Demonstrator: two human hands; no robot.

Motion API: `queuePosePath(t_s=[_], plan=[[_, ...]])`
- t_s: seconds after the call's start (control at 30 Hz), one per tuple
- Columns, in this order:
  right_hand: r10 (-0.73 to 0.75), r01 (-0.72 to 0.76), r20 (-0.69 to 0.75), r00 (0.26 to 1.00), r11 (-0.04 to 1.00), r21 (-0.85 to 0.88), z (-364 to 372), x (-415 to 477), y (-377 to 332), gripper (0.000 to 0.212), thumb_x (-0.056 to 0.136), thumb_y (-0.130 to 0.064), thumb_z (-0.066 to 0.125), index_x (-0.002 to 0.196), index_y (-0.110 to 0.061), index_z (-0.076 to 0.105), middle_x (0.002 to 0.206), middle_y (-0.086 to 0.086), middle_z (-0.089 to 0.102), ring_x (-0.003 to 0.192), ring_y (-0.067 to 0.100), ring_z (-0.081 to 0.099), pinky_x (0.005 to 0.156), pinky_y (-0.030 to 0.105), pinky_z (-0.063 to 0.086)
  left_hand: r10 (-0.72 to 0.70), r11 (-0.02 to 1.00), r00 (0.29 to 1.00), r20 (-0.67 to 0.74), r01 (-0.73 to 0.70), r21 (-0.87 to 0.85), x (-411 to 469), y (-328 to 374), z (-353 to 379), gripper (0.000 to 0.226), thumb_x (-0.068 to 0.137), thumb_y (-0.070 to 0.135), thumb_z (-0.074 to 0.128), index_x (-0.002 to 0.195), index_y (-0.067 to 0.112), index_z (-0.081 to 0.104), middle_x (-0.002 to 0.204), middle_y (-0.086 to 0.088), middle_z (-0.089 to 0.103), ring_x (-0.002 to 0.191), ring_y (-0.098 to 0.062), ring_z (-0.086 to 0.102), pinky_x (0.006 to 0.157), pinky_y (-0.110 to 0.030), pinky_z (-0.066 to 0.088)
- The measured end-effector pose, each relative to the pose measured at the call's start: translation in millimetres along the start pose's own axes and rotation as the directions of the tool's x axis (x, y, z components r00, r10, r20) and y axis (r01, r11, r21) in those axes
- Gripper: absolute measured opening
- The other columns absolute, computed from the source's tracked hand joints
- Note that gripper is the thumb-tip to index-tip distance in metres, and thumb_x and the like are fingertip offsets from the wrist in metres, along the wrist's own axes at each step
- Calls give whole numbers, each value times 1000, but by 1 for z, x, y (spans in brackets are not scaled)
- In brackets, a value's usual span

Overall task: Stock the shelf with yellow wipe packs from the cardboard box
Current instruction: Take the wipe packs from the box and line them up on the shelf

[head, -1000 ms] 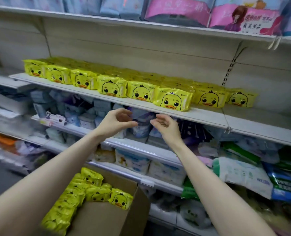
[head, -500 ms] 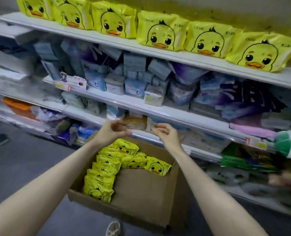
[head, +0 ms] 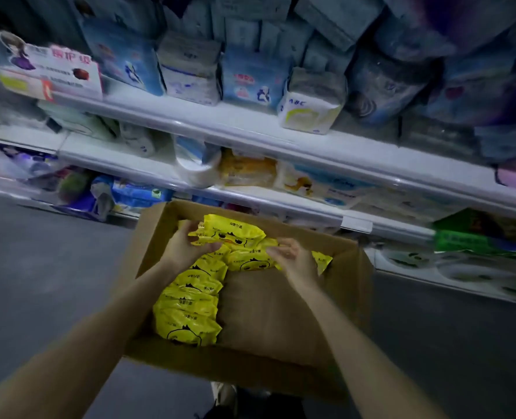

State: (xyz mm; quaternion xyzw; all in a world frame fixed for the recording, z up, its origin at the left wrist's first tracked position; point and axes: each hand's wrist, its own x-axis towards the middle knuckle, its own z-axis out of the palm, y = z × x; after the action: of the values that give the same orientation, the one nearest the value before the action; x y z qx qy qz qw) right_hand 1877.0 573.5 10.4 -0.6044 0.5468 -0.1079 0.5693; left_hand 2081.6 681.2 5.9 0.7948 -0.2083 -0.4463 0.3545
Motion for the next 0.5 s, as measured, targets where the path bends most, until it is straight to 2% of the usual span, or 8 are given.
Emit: queuePosePath(t_s=[0.13, 0.27, 0.33, 0.43, 0.5], plan=[[62, -62, 8, 998, 998, -3, 17, 32, 30, 34, 82, -18, 72, 113, -8, 60, 98, 8, 69, 80, 8, 60, 66, 6, 42, -17, 999, 1000, -14, 18, 40, 41, -25, 15, 78, 70, 20, 81, 137, 11, 41, 134, -4, 50, 121, -18, 46, 92, -30, 41], [81, -81, 15, 997, 997, -19, 30, 55, 52, 36, 83, -24, 72, 114, -11, 60, 102, 4, 69, 86, 9, 60, 65, 2, 40, -42, 995, 998, -42, 46, 89, 74, -37, 26, 88, 68, 26, 82, 141, 11, 35, 142, -8, 45, 128, -24, 43, 102, -37, 41], [107, -106, 24, 994, 994, -14, 37, 64, 63, 37, 82, -25, 72, 114, -13, 59, 106, 3, 68, 88, 9, 59, 65, 2, 40, -57, 993, 997, -55, 63, 103, 85, -41, 31, 88, 68, 27, 82, 140, 9, 36, 141, -9, 45, 128, -25, 43, 100, -35, 41], [149, -150, 41, 988, 989, 18, 45, 73, 76, 43, 81, -26, 73, 119, -14, 57, 116, 5, 64, 97, 11, 59, 77, 15, 42, -59, 990, 996, -63, 67, 121, 95, -41, 43, 84, 70, 23, 81, 138, 5, 35, 134, -4, 47, 121, -19, 44, 91, -25, 37], [176, -179, 56, 983, 982, 66, 48, 76, 81, 45, 81, -24, 73, 121, -15, 55, 121, 7, 61, 102, 13, 58, 82, 19, 42, -69, 992, 995, -71, 77, 105, 98, -41, 49, 92, 68, 25, 82, 142, 5, 31, 138, -6, 43, 126, -20, 40, 98, -28, 37]])
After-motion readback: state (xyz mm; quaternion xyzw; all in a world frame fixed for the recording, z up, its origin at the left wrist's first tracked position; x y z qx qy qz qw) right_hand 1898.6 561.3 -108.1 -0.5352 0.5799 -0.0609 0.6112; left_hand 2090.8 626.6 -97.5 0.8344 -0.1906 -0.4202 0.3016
